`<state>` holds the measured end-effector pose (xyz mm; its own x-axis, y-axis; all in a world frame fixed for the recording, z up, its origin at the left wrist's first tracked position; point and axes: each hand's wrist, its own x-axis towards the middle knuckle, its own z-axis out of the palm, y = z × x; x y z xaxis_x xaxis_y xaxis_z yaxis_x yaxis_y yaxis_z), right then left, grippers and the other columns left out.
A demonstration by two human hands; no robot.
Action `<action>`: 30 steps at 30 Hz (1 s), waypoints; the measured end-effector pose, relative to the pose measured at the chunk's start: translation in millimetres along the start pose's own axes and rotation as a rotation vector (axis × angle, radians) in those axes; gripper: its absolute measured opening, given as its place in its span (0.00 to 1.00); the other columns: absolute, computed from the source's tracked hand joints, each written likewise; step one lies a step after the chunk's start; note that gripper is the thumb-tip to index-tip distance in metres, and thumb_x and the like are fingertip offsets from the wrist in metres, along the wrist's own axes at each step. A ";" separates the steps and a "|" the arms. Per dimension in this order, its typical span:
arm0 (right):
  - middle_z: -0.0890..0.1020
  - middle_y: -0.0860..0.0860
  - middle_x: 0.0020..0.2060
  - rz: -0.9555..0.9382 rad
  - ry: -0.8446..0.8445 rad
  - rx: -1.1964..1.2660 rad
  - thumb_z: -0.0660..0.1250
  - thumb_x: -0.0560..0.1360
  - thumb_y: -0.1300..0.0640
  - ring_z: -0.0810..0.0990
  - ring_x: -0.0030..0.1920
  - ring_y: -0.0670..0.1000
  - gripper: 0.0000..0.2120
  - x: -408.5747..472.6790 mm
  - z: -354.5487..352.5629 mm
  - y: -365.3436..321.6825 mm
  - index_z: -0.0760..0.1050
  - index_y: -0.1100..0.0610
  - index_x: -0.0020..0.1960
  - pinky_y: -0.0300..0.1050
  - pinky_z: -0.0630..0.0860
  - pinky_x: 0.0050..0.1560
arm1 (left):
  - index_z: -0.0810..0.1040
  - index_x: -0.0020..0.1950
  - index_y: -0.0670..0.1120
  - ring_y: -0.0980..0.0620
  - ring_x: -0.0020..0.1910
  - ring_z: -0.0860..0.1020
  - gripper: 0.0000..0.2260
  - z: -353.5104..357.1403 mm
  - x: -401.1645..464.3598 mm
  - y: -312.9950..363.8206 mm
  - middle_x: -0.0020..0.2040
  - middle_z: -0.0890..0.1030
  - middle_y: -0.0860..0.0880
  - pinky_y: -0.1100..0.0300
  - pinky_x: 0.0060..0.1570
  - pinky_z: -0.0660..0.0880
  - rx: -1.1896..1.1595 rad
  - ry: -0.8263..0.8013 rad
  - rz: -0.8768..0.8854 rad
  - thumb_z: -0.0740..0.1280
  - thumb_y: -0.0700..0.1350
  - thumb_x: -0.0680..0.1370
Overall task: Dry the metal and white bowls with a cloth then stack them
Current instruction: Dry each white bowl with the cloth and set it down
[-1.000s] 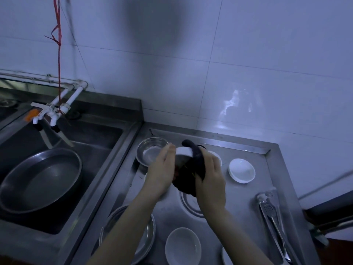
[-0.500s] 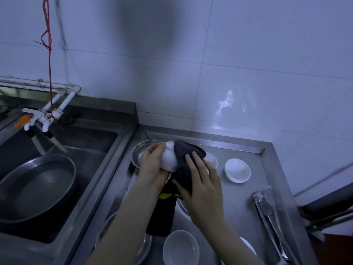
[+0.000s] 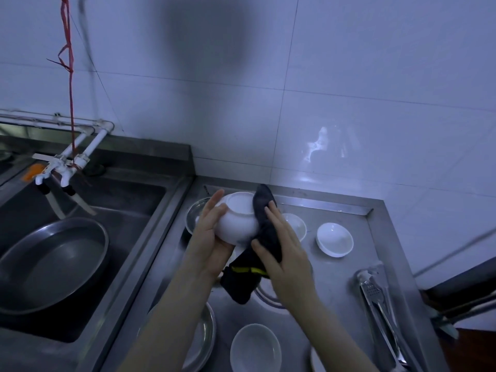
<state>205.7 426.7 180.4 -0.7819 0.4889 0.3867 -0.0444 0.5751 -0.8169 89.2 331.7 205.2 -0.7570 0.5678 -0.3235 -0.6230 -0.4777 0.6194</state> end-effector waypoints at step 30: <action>0.63 0.38 0.73 -0.173 -0.352 -0.262 0.62 0.76 0.49 0.53 0.75 0.36 0.27 41.9 -20.9 -35.3 0.64 0.48 0.75 0.28 0.50 0.71 | 0.74 0.69 0.50 0.42 0.58 0.82 0.17 -4.9 -21.8 14.7 0.60 0.82 0.41 0.46 0.53 0.81 0.005 -0.198 -0.055 0.58 0.48 0.81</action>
<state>187.5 440.6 234.4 -0.9421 0.1452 0.3022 -0.0696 0.7971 -0.5999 95.6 309.0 217.9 -0.6681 0.7139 -0.2097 -0.6608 -0.4397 0.6082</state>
